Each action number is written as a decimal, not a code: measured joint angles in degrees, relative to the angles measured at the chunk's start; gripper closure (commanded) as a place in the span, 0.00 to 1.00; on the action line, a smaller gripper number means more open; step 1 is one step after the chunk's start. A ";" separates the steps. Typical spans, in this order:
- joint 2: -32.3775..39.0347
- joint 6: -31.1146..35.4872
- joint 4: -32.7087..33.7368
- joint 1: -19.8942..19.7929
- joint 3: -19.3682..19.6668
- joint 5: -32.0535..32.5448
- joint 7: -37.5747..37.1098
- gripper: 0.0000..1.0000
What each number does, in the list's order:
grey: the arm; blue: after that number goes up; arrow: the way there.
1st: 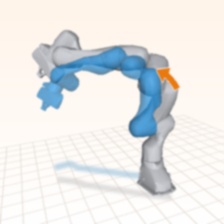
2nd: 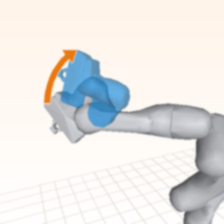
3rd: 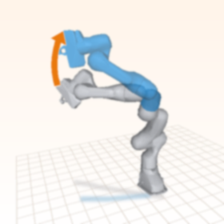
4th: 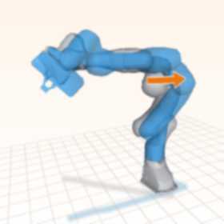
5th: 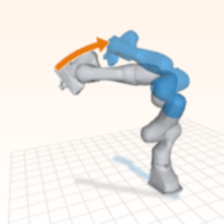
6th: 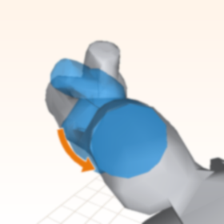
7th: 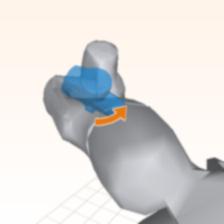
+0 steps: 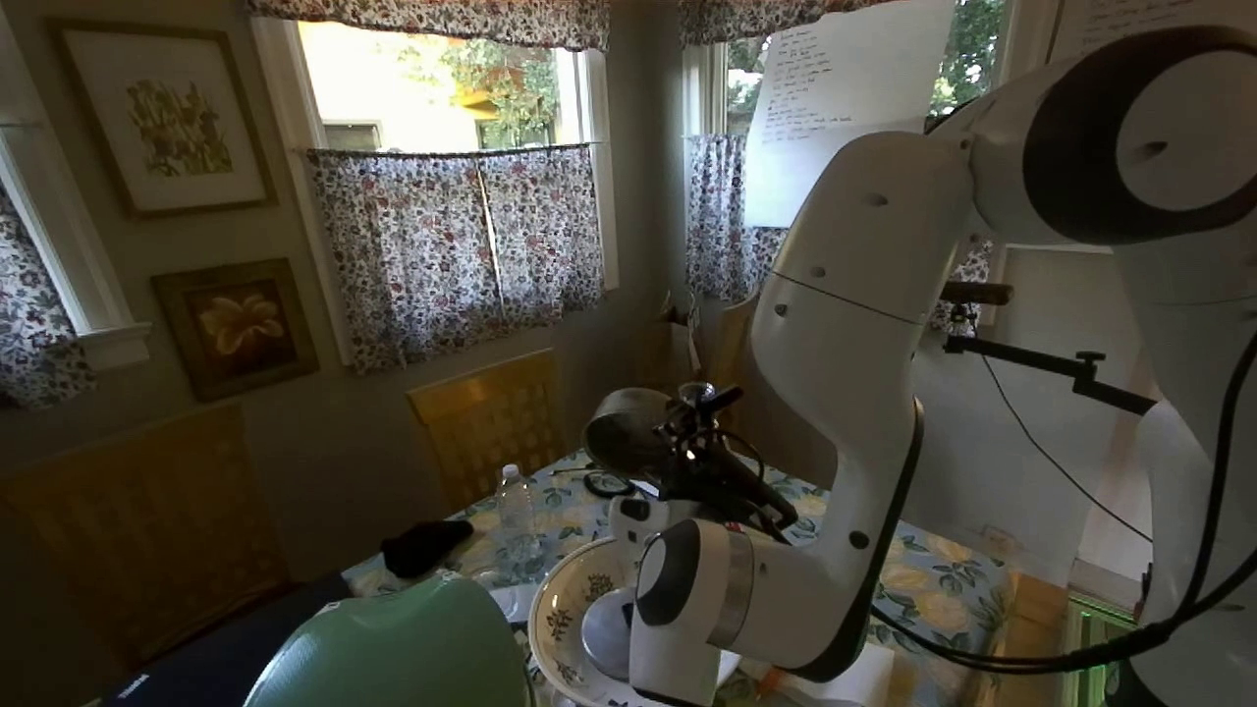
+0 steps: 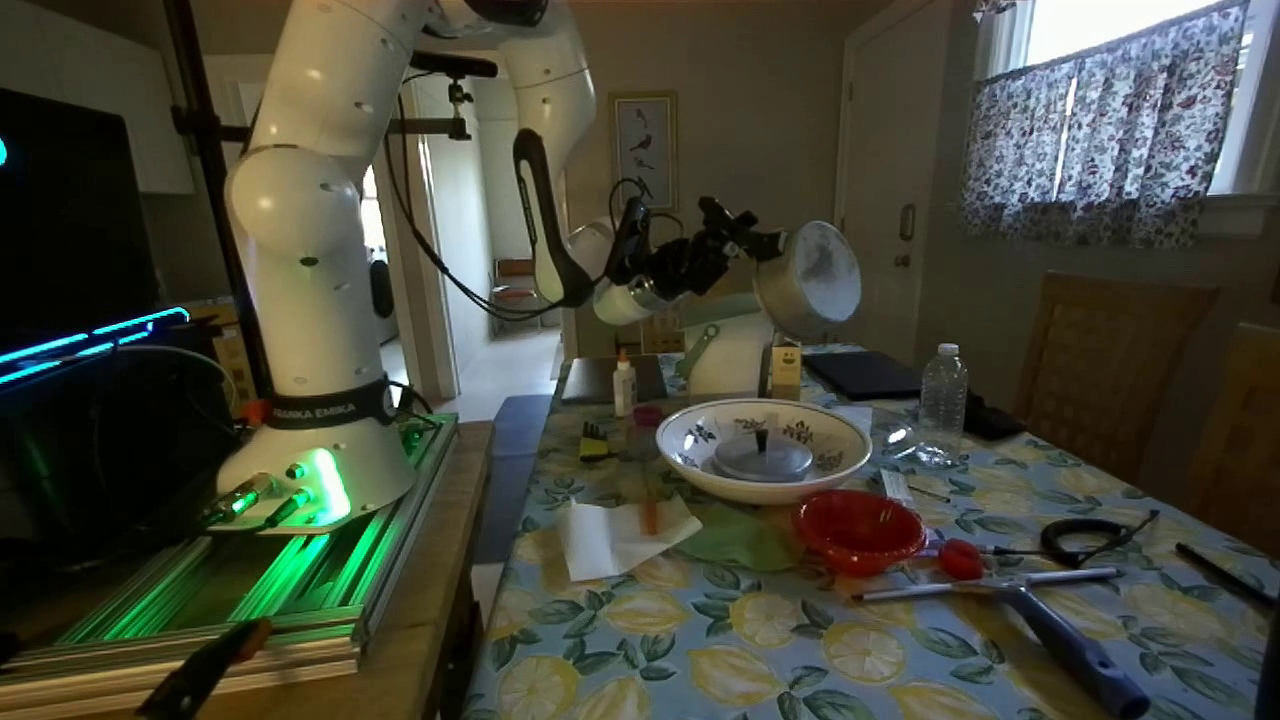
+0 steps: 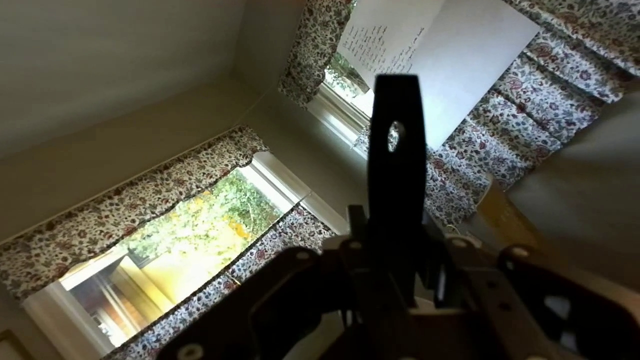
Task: Pick up the pot from the table and pour it's contents in the bowl
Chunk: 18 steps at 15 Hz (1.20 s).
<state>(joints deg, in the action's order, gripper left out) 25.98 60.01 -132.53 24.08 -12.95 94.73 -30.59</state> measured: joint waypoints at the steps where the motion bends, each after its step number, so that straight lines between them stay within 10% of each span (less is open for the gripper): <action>1: -0.45 0.08 -0.01 -0.93 -0.79 -0.05 -0.93 0.94; 9: -12.06 14.16 -2.23 -9.91 -3.59 -10.82 -7.95 0.94; 18: -26.17 37.92 -11.09 -15.92 2.55 -21.50 -16.68 0.94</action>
<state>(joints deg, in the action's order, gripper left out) -0.19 97.93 -143.63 8.16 -10.40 73.22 -47.27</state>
